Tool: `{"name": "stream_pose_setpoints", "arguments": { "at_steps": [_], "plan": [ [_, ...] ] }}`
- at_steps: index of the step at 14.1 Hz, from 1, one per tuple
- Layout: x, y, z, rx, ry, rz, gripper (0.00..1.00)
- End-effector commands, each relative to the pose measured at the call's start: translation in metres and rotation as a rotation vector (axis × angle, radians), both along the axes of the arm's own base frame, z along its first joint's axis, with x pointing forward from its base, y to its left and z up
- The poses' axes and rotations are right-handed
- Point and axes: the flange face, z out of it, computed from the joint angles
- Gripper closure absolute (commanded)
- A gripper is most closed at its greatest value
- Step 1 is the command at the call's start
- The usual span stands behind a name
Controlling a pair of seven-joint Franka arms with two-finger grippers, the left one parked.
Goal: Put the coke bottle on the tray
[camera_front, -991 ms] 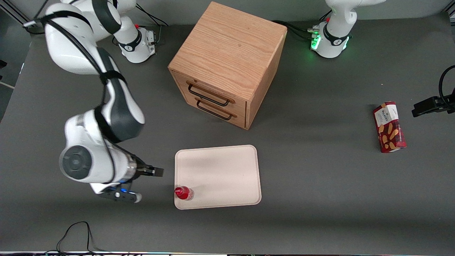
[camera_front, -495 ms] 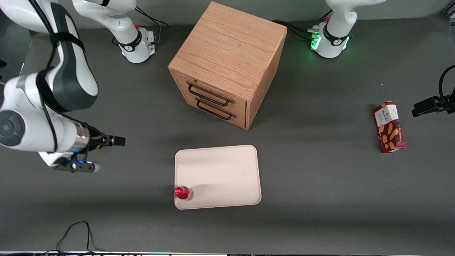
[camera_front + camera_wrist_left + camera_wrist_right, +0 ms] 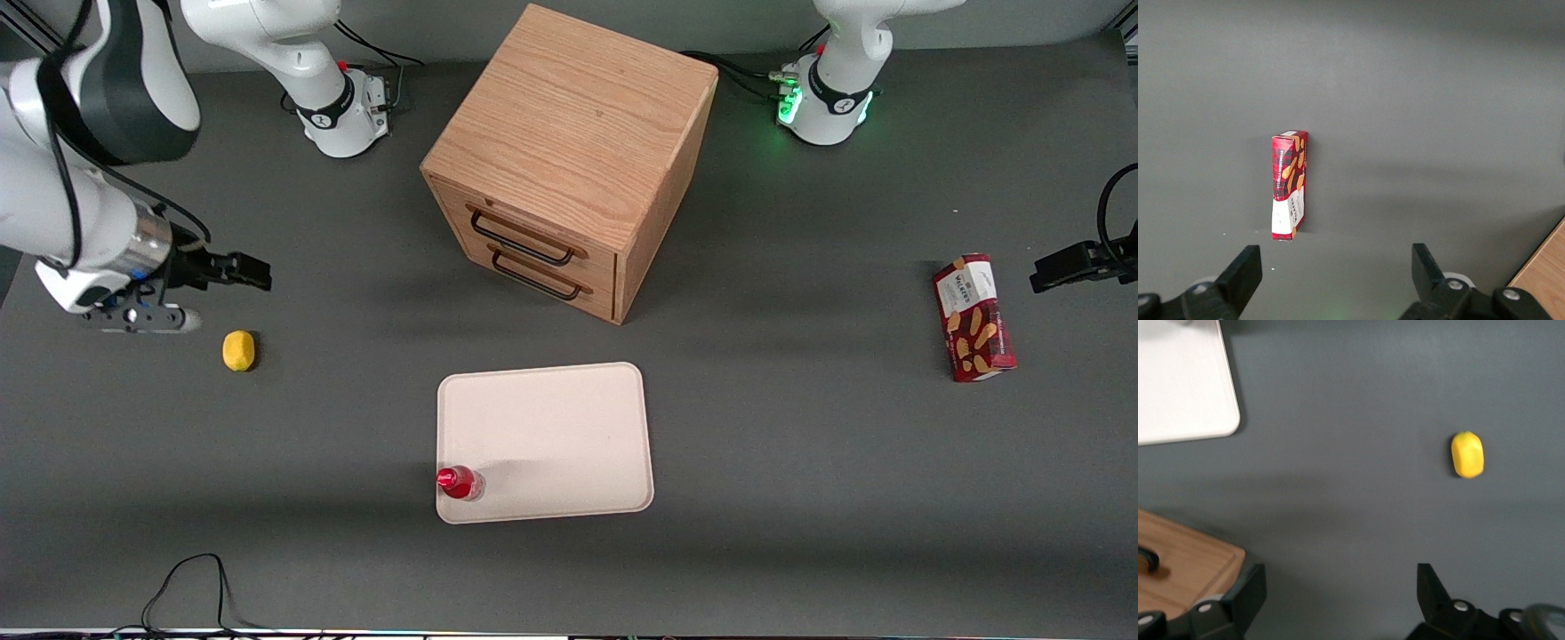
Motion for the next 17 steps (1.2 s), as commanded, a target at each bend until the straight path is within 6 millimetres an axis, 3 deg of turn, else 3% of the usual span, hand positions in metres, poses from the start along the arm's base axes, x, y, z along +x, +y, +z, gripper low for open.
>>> {"name": "stream_pose_setpoints", "arguments": {
  "at_steps": [1, 6, 9, 13, 15, 17],
  "plan": [
    [-0.026, -0.007, 0.019, 0.025, 0.011, 0.055, 0.00],
    [-0.023, -0.039, 0.040, 0.041, 0.016, 0.004, 0.00],
    [-0.021, -0.043, 0.052, 0.039, 0.003, -0.007, 0.00],
    [-0.023, -0.044, 0.083, 0.031, 0.032, -0.009, 0.00],
    [-0.025, -0.050, 0.090, 0.032, 0.033, -0.017, 0.00],
    [-0.025, -0.043, 0.094, 0.028, 0.029, -0.005, 0.00]
  ]
}}
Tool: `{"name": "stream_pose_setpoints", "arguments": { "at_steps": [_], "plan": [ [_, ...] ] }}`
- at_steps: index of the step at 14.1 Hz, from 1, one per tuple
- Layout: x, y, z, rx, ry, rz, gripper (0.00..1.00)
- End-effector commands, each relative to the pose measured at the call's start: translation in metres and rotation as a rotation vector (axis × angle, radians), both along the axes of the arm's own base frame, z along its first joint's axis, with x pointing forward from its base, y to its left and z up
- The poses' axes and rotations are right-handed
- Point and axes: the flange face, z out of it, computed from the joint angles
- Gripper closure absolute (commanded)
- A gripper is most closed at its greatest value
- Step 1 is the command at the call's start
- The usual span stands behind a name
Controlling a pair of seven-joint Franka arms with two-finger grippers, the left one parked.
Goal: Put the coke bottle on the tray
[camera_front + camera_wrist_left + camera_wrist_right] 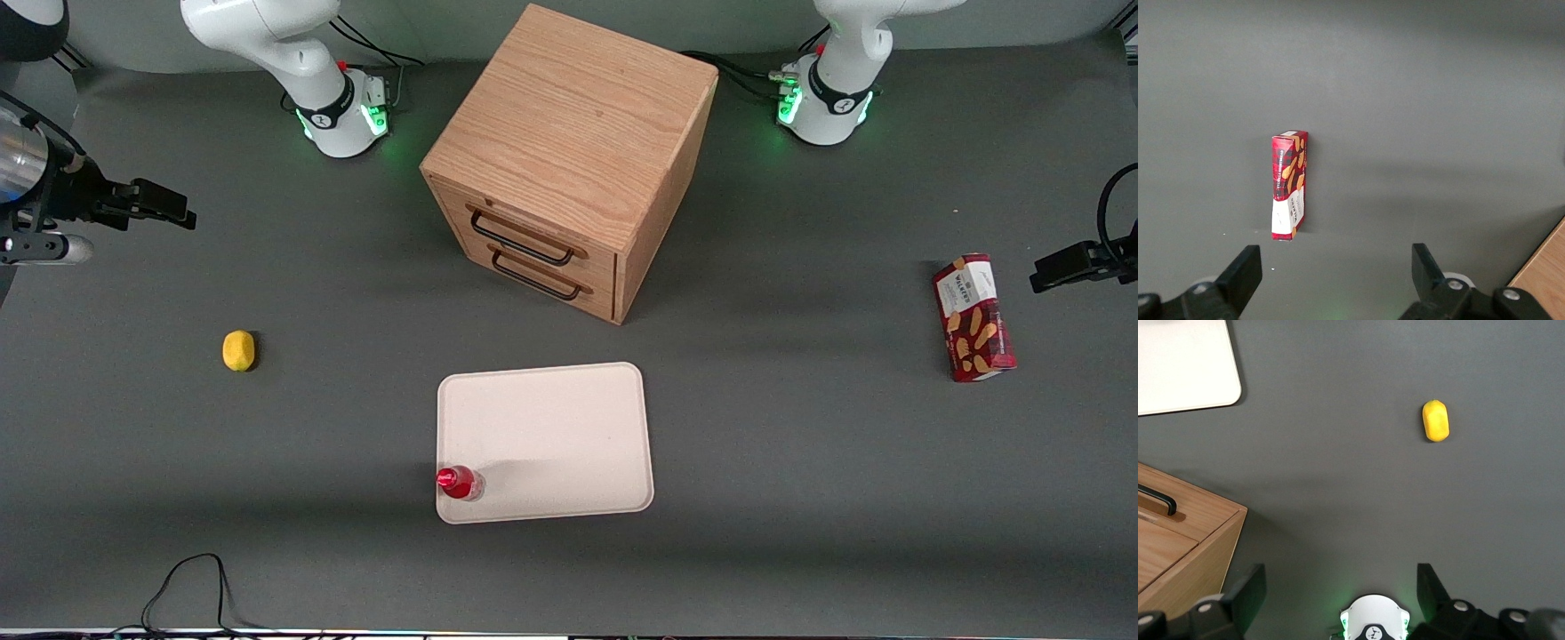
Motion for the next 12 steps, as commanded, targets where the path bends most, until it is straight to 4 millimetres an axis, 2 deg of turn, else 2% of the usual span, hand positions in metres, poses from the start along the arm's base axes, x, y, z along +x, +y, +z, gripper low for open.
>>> {"name": "stream_pose_setpoints", "arguments": {
  "at_steps": [1, 4, 6, 12],
  "plan": [
    [0.004, 0.006, 0.006, -0.004, 0.006, 0.019, 0.00],
    [0.005, -0.001, 0.003, -0.008, 0.013, 0.006, 0.00],
    [0.004, 0.008, 0.000, -0.015, 0.020, 0.019, 0.00],
    [0.004, 0.017, -0.001, -0.015, 0.021, 0.035, 0.00]
  ]
}}
